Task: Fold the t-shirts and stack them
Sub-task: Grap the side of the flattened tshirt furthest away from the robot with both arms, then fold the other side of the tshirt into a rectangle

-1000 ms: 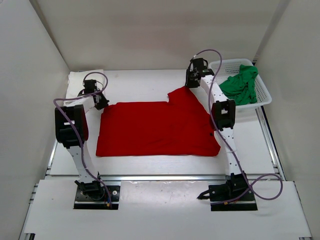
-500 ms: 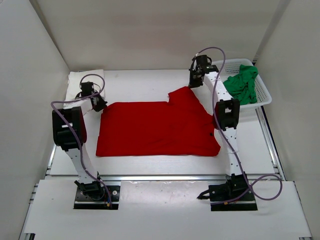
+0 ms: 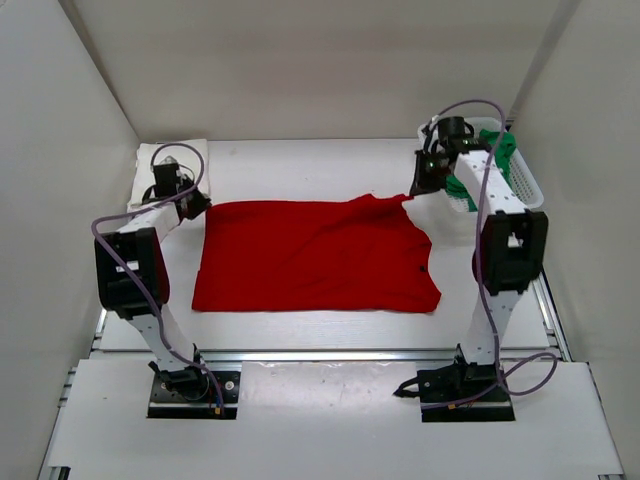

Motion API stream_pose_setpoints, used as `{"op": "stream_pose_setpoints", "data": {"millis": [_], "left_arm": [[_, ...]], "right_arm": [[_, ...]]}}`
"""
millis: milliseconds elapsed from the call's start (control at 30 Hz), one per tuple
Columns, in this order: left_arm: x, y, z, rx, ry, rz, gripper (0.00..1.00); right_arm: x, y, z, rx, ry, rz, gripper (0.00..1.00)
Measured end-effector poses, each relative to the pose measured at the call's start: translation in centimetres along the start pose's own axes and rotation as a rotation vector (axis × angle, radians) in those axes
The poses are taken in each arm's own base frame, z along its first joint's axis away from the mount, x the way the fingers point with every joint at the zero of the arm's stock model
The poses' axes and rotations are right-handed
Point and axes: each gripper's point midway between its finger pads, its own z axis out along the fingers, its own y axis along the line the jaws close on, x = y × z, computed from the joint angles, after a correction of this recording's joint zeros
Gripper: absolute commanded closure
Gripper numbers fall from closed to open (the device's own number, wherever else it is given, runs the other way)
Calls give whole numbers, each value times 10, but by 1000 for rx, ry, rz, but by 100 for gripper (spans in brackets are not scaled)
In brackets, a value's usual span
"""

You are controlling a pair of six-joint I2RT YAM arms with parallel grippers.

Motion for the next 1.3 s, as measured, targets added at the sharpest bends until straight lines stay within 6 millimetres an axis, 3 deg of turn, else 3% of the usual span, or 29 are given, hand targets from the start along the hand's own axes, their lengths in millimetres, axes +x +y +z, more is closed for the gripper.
{"op": "stream_pose_setpoints", "data": {"millis": [167,333,600,700,800,1000,1233,1300], "left_arm": [[23,8,-11,4,33,-18,100],[43,20,-33,9,49,-61,100],[6,20,-87,71,-107,-94,100],[-6,20,-104,101,-151,-101,100],[-6,23,-108,110,-157,-110,100],[31,38,-102,105,-67,-139,100],[74,67,-99,75,14,-216,96],[81,78,-99,71,22,-270,86]], "right_arm": [[58,11,-32,-1,-30,7,100],[99,14,-43,2,-82,48,100],[137,10,-49,2,-179,130,99],[138,10,-58,-7,-233,157,97],[137,11,-68,-18,-288,168,96],[147,12,-76,-40,-343,195,92],[195,13,-61,-64,-303,236,93],[212,11,-55,-67,-277,257,92]]}}
